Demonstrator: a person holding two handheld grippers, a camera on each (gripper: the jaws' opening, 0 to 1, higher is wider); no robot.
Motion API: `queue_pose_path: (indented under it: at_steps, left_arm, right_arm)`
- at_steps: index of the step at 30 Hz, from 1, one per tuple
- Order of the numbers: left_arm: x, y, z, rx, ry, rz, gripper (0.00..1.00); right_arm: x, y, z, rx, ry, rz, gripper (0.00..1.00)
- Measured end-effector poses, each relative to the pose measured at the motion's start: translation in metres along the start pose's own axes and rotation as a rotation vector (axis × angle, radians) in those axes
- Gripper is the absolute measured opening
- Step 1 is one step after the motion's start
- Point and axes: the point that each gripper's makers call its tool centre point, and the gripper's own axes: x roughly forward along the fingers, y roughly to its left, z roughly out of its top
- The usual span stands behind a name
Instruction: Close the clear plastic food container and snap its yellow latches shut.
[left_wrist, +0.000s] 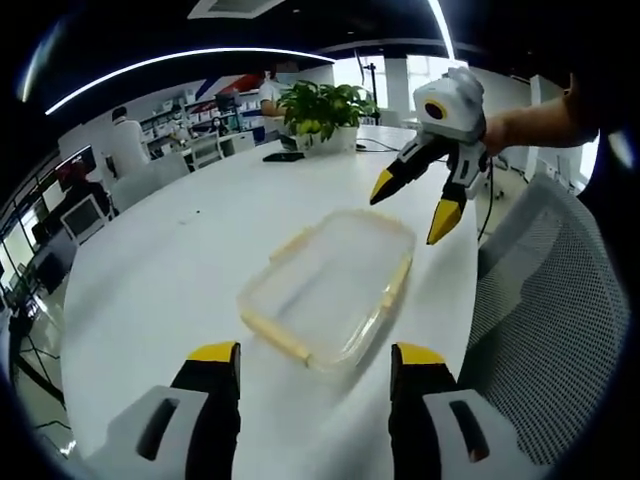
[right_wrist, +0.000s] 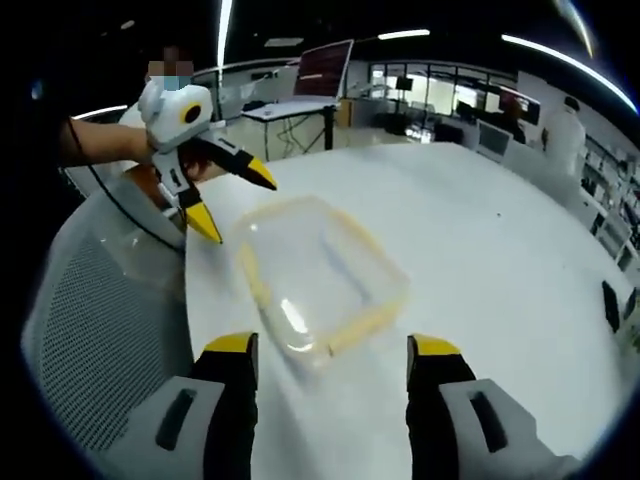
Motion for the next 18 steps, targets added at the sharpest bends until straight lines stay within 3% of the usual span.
queue_pose_path:
  at_steps: [18]
  left_arm:
    - [0.008, 0.002, 0.002, -0.010, -0.006, 0.009, 0.44]
  right_arm:
    - [0.016, 0.004, 0.007, 0.016, -0.030, -0.039, 0.49]
